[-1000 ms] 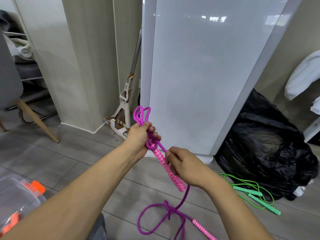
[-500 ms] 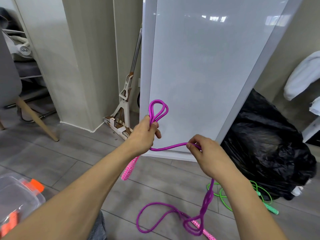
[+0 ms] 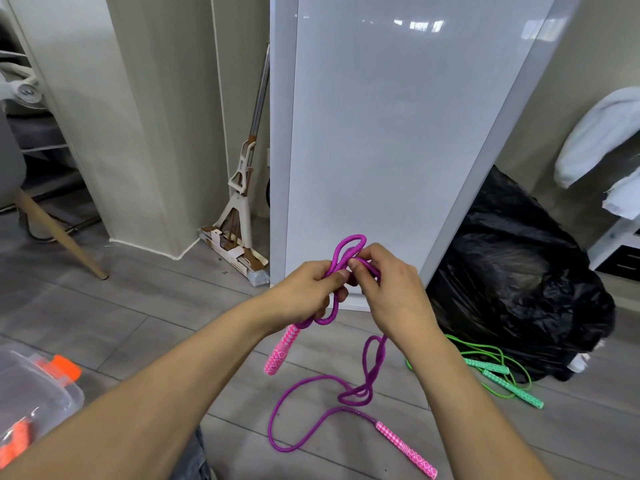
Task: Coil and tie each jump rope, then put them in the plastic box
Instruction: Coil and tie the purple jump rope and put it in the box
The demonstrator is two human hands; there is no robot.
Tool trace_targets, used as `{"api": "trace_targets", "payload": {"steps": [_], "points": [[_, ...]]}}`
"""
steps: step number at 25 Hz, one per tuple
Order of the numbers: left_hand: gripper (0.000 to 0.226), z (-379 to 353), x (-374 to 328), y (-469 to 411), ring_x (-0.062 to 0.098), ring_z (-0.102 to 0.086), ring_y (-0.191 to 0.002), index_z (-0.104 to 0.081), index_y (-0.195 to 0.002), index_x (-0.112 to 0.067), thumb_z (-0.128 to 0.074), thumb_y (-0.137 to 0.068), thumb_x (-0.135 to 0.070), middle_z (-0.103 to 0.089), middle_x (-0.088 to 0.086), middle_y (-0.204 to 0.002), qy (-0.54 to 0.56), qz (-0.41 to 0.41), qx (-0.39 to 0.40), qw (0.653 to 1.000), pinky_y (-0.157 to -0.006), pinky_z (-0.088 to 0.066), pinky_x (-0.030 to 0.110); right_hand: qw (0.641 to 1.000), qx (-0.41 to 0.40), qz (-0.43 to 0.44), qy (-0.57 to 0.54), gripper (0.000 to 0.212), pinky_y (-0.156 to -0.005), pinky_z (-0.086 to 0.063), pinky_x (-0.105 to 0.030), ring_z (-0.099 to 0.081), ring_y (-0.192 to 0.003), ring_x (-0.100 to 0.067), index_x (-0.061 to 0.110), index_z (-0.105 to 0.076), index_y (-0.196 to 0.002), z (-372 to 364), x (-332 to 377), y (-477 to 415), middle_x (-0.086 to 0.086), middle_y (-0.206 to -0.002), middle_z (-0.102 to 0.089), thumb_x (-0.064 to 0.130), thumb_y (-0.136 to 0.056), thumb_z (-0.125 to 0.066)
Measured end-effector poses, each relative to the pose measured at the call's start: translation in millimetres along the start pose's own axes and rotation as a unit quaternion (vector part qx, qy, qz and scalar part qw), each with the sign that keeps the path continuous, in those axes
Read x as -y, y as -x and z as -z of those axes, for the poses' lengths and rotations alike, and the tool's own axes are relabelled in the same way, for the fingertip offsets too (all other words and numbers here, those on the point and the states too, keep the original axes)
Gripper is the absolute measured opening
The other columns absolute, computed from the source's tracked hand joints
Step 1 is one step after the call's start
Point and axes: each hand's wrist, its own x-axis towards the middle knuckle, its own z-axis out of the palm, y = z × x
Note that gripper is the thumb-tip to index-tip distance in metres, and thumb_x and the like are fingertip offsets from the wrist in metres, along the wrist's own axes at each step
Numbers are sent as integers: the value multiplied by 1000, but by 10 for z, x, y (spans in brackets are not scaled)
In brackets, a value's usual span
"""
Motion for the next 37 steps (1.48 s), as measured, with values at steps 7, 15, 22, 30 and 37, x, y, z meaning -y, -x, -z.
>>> {"api": "trace_targets", "payload": {"steps": [7, 15, 22, 30, 37], "points": [[7, 42, -22, -12, 15, -36, -48, -52, -101, -13, -47, -104, -16, -66, 3, -72, 64, -19, -30, 997, -45, -35, 26, 982, 38, -95, -161, 17, -47, -39, -20, -51, -48, -7, 19, -57, -93, 57, -12, -70, -2, -66, -69, 33, -93, -67], [12, 222, 6, -143, 10, -37, -45, -52, -94, -19, -47, -104, -23, -55, -2, -67, 142, -40, -242, 959, -48, -34, 29, 920, 304, -164, -183, 15, -82, -52, -32, -70, -80, -19, 10, -70, -90, 222, -489, -37, -8, -79, -75, 22, -96, -64], [14, 485, 47, -149, 14, -48, -57, -48, -106, -12, -41, -104, -24, -56, 0, -75, 135, -58, -452, 880, -55, -43, 31, 841, 454, -207, 210, 19, -73, -58, -32, -72, -83, -19, 14, -71, -104, 160, -824, 87, -1, -86, -76, 25, -90, -64], [15, 543, 15, -129, 10, -42, -54, -52, -113, -20, -41, -104, -21, -51, -1, -73, 144, -97, -410, 895, -49, -39, 25, 843, 360, -245, 316, 28, -71, -48, -29, -62, -80, -25, 5, -64, -117, -4, -1012, -22, -12, -104, -68, 20, -97, -51], [7, 667, 13, -92, 10, -34, -44, -52, -101, -20, -45, -104, -19, -49, -4, -64, 200, -72, -371, 904, -43, -30, 25, 829, 274, -340, 349, 36, -108, -38, -43, -55, -125, -28, 16, -59, -129, 74, -1157, 130, -6, -137, -58, 22, -94, -55]]}}
